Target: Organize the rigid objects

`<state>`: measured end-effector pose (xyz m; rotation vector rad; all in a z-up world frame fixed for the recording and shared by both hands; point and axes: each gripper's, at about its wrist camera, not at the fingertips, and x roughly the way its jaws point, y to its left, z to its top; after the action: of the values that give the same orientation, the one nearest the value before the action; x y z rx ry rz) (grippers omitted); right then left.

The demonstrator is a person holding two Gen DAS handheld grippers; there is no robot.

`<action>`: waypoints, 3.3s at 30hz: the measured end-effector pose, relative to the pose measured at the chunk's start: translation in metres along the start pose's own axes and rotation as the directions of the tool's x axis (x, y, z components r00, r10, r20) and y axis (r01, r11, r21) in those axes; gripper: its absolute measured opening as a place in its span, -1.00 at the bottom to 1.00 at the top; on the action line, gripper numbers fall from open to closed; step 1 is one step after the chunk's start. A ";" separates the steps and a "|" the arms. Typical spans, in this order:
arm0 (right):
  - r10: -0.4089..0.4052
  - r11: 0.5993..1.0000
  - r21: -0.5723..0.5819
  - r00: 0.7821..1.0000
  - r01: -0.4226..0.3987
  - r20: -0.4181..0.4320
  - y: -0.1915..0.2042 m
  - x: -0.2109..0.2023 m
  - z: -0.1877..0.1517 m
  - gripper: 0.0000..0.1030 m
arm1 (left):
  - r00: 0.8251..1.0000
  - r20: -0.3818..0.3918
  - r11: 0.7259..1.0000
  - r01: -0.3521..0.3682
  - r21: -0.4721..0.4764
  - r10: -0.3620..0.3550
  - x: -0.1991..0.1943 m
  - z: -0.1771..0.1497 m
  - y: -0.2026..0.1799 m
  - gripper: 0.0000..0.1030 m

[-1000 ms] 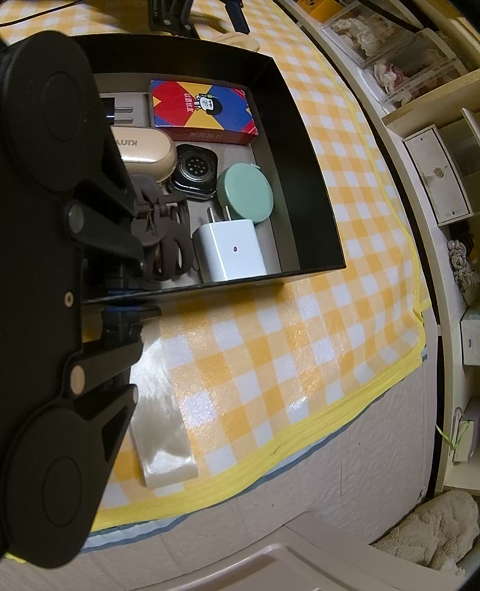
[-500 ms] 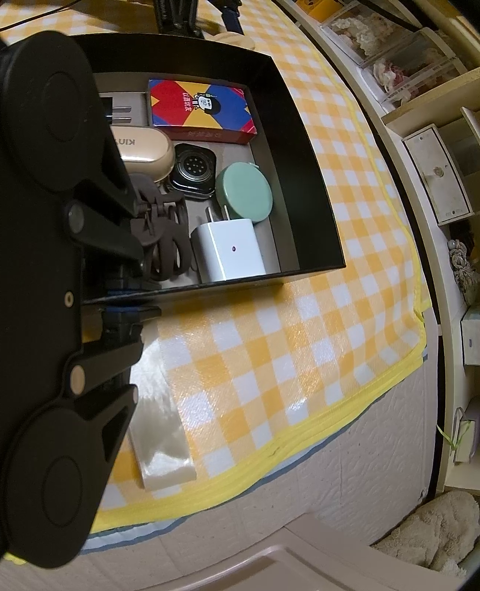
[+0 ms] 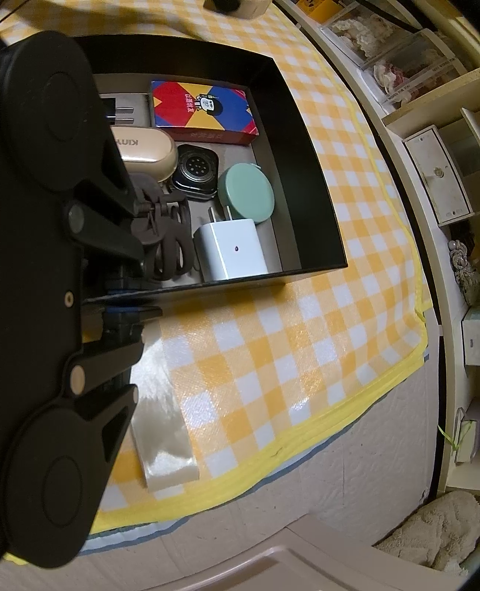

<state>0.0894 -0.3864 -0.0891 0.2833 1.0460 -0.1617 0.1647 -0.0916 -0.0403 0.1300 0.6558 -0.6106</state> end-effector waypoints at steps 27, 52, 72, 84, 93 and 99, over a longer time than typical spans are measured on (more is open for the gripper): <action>0.017 1.000 0.002 1.000 -0.017 0.011 -0.002 -0.006 -0.004 -0.86 | 0.993 -0.021 0.969 -0.122 -0.214 0.120 0.048 0.018 -0.115 0.80; 0.022 1.000 0.008 1.000 -0.022 0.011 -0.001 -0.006 -0.002 -0.85 | 0.977 -0.005 0.965 -0.210 -0.159 0.212 0.064 0.014 -0.117 0.94; 0.022 1.000 0.008 1.000 -0.022 0.011 -0.001 -0.006 -0.002 -0.85 | 0.986 -0.068 0.982 -0.160 -0.104 0.154 0.005 0.022 -0.120 0.95; 0.021 1.000 0.007 1.000 -0.021 0.011 -0.001 -0.005 -0.002 -0.86 | 0.983 -0.111 0.978 -0.162 -0.132 0.148 -0.047 0.011 -0.110 1.00; 0.017 1.000 0.008 1.000 -0.017 0.019 -0.003 -0.010 0.000 -0.85 | 0.980 -0.131 0.968 -0.172 -0.181 0.150 -0.080 -0.001 -0.098 1.00; -0.037 0.999 -0.019 0.996 0.039 0.076 0.004 -0.031 0.002 -0.15 | 0.979 -0.104 0.960 -0.192 -0.202 0.174 -0.093 -0.006 -0.093 1.00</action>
<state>0.0771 -0.3838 -0.0603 0.2366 0.9776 -0.1944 0.0506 -0.1202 0.0180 0.0181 0.7782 -0.3552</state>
